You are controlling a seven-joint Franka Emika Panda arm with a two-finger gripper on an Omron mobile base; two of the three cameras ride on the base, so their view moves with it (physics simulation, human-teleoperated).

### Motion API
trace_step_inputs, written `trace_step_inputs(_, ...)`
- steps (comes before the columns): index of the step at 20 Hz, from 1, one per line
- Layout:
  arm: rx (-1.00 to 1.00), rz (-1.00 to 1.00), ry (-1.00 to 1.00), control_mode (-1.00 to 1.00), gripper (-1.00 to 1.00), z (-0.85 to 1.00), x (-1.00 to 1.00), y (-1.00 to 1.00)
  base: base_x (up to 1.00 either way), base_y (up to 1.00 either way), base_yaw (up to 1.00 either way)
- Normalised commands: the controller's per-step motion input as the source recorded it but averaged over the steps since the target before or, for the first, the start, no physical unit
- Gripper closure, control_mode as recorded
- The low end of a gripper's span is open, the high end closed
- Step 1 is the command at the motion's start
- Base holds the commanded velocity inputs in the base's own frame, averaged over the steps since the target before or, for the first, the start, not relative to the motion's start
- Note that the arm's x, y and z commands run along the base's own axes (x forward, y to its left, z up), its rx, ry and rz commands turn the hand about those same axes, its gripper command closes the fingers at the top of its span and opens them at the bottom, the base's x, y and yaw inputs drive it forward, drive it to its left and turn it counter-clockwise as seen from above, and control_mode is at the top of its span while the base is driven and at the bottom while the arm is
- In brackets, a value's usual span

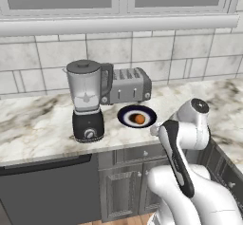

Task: Pick the tangerine and banana from the fridge and place them on the plate next to the blender to make a fruit smoothie.

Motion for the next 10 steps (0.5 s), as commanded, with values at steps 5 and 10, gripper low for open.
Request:
trace_step_inputs(5,0.0,0.0,-0.02,1.0,-1.0,-0.04,-0.49,0.0,-0.2,0.0,0.0)
trace_step_inputs(10,0.0,0.0,0.0,1.0,-1.0,0.0,0.0,0.0,-1.0,0.11,0.0)
